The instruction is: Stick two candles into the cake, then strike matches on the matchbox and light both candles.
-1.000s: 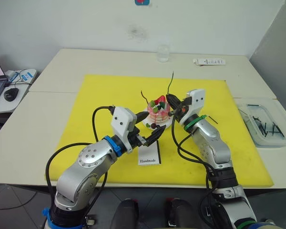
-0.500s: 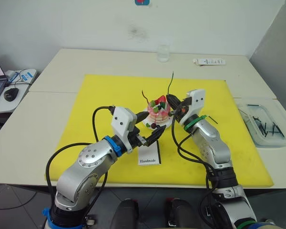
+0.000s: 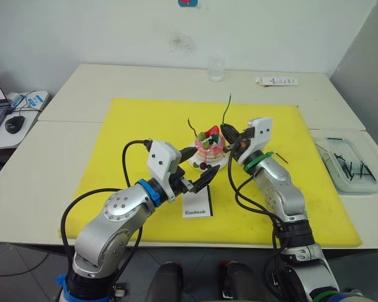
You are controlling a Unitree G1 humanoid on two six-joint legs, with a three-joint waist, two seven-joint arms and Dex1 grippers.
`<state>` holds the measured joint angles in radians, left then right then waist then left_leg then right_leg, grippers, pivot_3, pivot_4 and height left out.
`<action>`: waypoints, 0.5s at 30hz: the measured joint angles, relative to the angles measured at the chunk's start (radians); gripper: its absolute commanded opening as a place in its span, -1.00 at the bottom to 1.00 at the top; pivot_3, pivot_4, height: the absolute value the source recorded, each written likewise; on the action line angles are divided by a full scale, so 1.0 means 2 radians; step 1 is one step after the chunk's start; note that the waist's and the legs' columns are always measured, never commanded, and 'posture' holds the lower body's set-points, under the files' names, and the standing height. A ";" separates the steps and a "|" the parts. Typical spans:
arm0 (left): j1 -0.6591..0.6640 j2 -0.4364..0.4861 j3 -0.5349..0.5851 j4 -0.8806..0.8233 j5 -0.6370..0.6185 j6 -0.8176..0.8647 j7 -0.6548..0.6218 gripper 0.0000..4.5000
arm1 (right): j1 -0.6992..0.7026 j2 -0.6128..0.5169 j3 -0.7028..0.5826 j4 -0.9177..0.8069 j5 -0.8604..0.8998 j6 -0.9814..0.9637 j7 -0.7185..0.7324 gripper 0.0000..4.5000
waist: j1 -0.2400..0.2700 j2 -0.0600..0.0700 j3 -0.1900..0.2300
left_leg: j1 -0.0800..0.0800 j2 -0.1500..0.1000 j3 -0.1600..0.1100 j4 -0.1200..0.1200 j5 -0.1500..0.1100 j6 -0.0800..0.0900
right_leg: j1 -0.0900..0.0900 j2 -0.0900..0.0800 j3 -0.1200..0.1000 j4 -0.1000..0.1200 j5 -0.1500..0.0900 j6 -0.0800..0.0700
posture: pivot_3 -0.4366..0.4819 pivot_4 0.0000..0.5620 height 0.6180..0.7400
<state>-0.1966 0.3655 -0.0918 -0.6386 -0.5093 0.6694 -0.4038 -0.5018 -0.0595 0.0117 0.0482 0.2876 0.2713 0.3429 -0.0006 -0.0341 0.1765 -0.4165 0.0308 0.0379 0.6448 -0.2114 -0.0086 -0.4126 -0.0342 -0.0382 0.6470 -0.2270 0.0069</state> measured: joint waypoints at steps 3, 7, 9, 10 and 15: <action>0.000 -0.002 0.000 0.000 0.000 0.000 0.000 0.85 | 0.000 -0.001 0.000 0.000 0.000 0.000 0.000 -0.94 | 0.000 0.000 0.000 | 0.000 0.000 0.000 0.000 0.000 0.000 | 0.000 0.000 0.000 0.000 0.000 0.000 | -0.05 -0.47 1.00; 0.000 -0.004 0.000 0.000 0.000 0.000 0.000 0.85 | 0.000 -0.002 0.000 0.000 -0.001 0.000 0.000 -0.94 | 0.000 0.000 0.000 | 0.000 0.000 0.000 0.000 0.000 0.000 | 0.000 0.000 0.000 0.000 0.000 0.000 | -0.05 -0.47 1.00; 0.000 -0.004 0.000 0.000 0.000 0.000 0.000 0.85 | 0.000 -0.002 0.000 0.000 -0.002 -0.001 -0.001 -0.94 | 0.000 0.000 0.000 | 0.000 0.000 0.000 0.000 0.000 0.000 | 0.000 0.000 0.000 0.000 0.000 0.000 | -0.05 -0.47 1.00; 0.000 -0.004 0.000 0.000 0.000 0.000 0.000 0.85 | -0.001 -0.002 0.001 0.001 -0.003 -0.002 -0.002 -0.94 | 0.000 0.000 0.000 | 0.000 0.000 0.000 0.000 0.000 0.000 | 0.000 0.000 0.000 0.000 0.000 0.000 | -0.05 -0.47 1.00; 0.000 -0.004 0.000 0.000 0.000 0.000 0.000 0.85 | -0.005 -0.003 0.002 0.007 -0.014 -0.011 -0.004 -0.94 | 0.000 0.000 0.000 | 0.000 0.000 0.000 0.000 0.000 0.000 | 0.000 0.000 0.000 0.000 0.000 0.000 | -0.05 -0.47 1.00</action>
<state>-0.1965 0.3573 -0.0921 -0.6387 -0.5092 0.6694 -0.4036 -0.5108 -0.0647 0.0161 0.0624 0.2594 0.2489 0.3341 -0.0006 -0.0340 0.1766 -0.4169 0.0308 0.0379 0.6445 -0.2114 -0.0086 -0.4130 -0.0343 -0.0382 0.6466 -0.2272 0.0067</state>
